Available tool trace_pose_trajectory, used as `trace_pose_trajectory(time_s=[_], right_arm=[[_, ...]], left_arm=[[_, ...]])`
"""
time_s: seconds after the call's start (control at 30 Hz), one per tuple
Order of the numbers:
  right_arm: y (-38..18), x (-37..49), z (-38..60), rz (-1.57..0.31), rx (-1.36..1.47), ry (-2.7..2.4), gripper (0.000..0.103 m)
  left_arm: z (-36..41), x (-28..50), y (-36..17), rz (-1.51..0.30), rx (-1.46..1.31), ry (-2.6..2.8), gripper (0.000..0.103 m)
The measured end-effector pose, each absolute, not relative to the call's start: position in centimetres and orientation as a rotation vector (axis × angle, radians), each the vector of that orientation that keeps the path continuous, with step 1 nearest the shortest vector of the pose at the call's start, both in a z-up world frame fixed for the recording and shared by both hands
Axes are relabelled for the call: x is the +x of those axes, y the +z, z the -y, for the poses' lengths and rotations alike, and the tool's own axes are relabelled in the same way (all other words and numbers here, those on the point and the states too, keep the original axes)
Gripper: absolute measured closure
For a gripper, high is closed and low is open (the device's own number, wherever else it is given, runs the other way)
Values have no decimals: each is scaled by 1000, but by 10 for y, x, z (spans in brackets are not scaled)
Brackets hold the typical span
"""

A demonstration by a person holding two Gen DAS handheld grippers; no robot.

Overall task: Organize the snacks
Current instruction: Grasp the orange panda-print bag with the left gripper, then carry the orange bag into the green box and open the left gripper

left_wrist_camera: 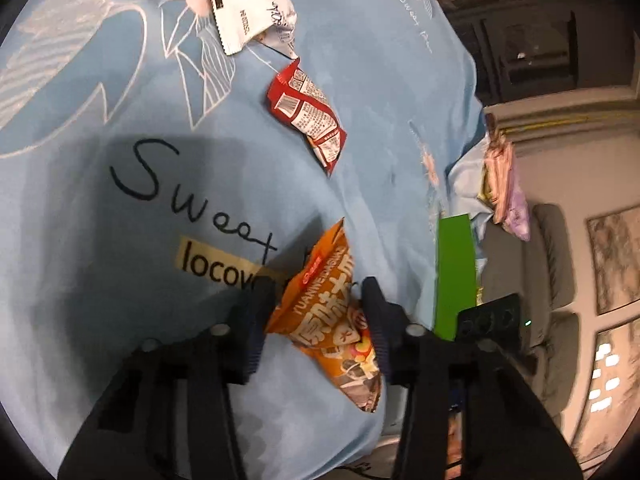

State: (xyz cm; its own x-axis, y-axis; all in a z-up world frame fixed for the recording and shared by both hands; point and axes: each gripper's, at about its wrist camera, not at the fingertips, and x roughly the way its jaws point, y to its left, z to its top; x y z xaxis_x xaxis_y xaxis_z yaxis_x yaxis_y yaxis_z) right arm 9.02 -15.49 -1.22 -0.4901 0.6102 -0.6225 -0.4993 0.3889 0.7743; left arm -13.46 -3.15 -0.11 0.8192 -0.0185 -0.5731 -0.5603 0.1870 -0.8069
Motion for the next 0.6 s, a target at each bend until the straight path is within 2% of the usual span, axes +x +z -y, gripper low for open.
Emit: trace_pose_trajectory(time_s=[0.03,0.07,0.17,0.43,0.6], right_arm=[[-14,88,154,-1585,85,1329,68],[-14,88,155,-1565,93,1334,73],[-11,87,158,-1528,121,1331,76],[45,97,182,-1356,167,1406,77],[87,134,214,-1236,265,1387,77]], left_arm=[[32,-135,-1,-520,-1340,416,67],[35,-135,1,-514,-1316,440,69],[47,-133,17,-511,-1209,482,70],[65,-122,71,-401,-1069,411,71],[89,-66,118,-397,-928,354,71]])
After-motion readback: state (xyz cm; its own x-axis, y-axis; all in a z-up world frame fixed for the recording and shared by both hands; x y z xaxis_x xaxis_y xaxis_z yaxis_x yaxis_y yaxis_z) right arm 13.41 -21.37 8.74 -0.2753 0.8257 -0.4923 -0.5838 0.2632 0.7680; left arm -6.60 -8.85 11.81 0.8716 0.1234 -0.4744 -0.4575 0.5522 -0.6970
